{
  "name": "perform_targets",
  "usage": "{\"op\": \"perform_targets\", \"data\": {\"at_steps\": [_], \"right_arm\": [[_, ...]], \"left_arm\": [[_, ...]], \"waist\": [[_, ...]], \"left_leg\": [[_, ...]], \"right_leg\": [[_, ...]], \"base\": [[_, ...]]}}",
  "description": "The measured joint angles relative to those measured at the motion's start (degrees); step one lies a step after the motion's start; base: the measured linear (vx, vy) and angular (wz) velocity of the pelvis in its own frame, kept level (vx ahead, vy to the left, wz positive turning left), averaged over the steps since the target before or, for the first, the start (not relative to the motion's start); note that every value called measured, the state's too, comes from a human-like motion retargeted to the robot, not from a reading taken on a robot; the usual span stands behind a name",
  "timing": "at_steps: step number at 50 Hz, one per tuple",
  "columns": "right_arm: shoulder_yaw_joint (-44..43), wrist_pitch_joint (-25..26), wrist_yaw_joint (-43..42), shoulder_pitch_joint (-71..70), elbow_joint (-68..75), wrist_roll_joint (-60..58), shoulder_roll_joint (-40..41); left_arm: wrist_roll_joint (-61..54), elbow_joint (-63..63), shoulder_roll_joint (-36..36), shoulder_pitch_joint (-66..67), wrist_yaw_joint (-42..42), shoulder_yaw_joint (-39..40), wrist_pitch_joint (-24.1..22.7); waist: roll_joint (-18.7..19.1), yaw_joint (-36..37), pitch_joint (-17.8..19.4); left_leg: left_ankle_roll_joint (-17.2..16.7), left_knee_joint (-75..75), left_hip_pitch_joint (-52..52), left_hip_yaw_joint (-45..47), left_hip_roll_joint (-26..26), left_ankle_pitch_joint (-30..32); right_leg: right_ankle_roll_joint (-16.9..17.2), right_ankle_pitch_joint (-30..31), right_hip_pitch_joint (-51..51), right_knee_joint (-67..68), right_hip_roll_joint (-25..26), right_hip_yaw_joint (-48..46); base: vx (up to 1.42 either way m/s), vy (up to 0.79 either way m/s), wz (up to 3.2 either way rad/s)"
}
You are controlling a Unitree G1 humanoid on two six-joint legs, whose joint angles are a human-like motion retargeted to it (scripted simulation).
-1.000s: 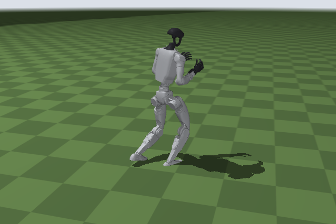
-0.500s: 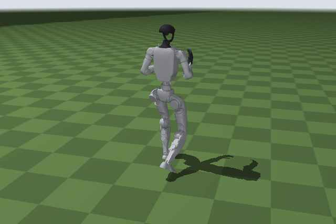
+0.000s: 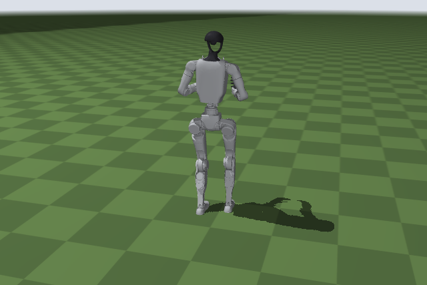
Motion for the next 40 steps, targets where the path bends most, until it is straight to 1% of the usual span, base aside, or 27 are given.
{"op": "perform_targets", "data": {"at_steps": [3, 5, 7, 8, 10, 12, 15, 22, 40], "right_arm": [[0.3, 0.8, 0.9, 0.1, 1.6, -0.4, -0.2], [0.1, 0.8, 1.6, -0.5, 3.0, -0.6, -0.1], [0.3, 0.7, 1.9, -0.3, 3.6, -1.1, 0.0], [0.4, 0.5, 2.2, -0.7, 4.1, -1.1, 0.0], [0.7, 0.3, 2.6, -0.7, 4.5, -1.4, -0.1], [1.0, 0.1, 3.0, -1.5, 5.2, -1.4, -0.3], [1.7, -0.2, 3.6, -1.7, 5.6, -1.4, -0.7], [3.5, -0.4, 5.0, -3.0, 6.9, -1.2, -1.7], [5.4, -0.4, 7.1, -2.5, 8.6, -0.7, -2.0]], "left_arm": [[-0.1, 2.1, -0.4, 1.5, -1.1, -0.4, 0.7], [-0.1, 3.6, -0.8, 2.1, -1.8, -0.3, 1.0], [0.3, 4.4, -1.3, 3.8, -2.0, -0.2, 1.1], [0.5, 4.7, -1.4, 4.3, -2.1, 0.0, 1.2], [1.0, 5.2, -1.7, 5.8, -2.1, 0.1, 1.1], [1.7, 5.5, -1.6, 6.5, -1.9, 0.4, 1.0], [3.0, 5.8, -1.5, 8.0, -1.5, 0.6, 0.8], [6.9, 6.4, -0.5, 8.4, 0.1, 0.7, 0.3], [16.0, 8.4, 1.1, 6.5, 4.0, -0.4, -0.5]], "waist": [[0.1, 1.8, -0.2], [0.5, 2.9, 0.6], [0.6, 3.8, 0.4], [0.9, 4.2, 0.2], [1.1, 4.9, 0.1], [1.5, 5.4, -0.6], [1.9, 5.9, -1.0], [2.4, 6.2, -2.2], [2.0, 7.1, -4.1]], "left_leg": [[0.3, 1.3, 1.4, -0.9, 0.1, -3.2], [0.0, -1.4, 4.6, -1.8, 0.7, -2.7], [-0.3, -0.6, 5.1, -1.9, 1.1, -3.0], [-0.5, -2.1, 6.0, -2.2, 1.6, -2.5], [-0.7, -1.5, 6.4, -2.0, 2.2, -2.8], [-0.8, -4.0, 7.5, -2.1, 3.0, -1.9], [-1.0, -3.2, 7.6, -1.7, 3.9, -2.6], [-1.0, -5.6, 8.0, -1.3, 5.4, -3.0], [-0.6, -10.6, 7.9, -2.4, 5.9, -2.0]], "right_leg": [[-0.6, -2.7, 2.0, 0.2, -0.2, -1.3], [-0.8, -2.4, 6.0, -3.6, 0.0, -2.5], [-0.9, -2.8, 7.4, -4.3, 0.0, -3.4], [-1.0, -1.9, 9.2, -7.2, 0.3, -3.9], [-1.0, -2.0, 10.5, -8.2, 0.5, -4.7], [-1.1, -0.2, 13.3, -13.6, 1.1, -5.4], [-1.1, -0.5, 14.5, -14.6, 1.5, -6.3], [-1.3, 1.1, 17.9, -21.9, 2.4, -7.6], [-1.3, 6.3, 23.2, -35.8, 3.1, -9.3]], "base": [[0.25, -0.05, 0.54], [0.24, -0.05, 0.48], [0.20, -0.05, 0.40], [0.19, -0.05, 0.36], [0.17, -0.05, 0.33], [0.15, -0.05, 0.31], [0.10, -0.05, 0.24], [0.07, -0.03, 0.23], [0.02, -0.01, 0.12]]}}
